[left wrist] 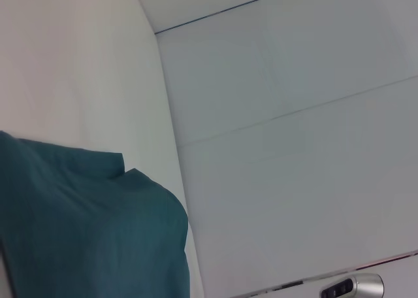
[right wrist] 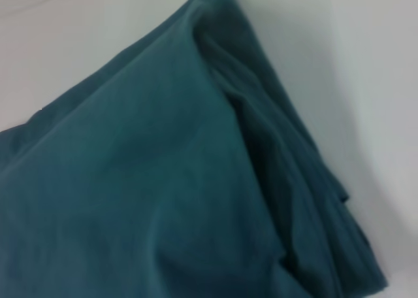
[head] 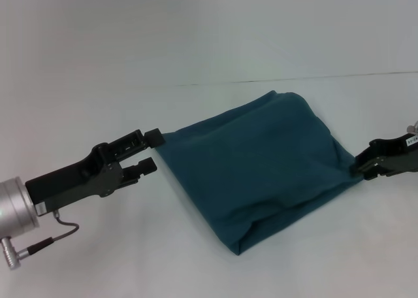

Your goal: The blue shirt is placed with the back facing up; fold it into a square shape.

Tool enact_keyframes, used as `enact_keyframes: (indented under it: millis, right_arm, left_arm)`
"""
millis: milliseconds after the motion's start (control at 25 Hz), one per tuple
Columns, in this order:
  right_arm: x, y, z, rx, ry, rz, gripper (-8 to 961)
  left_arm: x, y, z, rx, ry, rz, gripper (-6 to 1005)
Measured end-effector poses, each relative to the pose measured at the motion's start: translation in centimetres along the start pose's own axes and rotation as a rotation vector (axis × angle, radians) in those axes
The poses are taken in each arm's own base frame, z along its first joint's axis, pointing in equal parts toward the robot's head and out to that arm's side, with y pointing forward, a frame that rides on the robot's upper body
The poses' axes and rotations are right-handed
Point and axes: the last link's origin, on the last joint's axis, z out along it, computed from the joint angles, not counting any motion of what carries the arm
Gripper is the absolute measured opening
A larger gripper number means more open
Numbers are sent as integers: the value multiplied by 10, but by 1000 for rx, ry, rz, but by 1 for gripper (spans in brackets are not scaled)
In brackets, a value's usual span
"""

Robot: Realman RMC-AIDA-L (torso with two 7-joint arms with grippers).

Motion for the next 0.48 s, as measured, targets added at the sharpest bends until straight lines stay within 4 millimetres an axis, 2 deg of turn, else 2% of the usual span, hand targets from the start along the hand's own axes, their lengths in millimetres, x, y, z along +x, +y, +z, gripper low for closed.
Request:
enact_keyframes:
  millis: [480]
  right_arm:
    - [-2,-5,-3,15,-17,7,86]
  left_arm:
    - [1,0,3,1,-1,3,900]
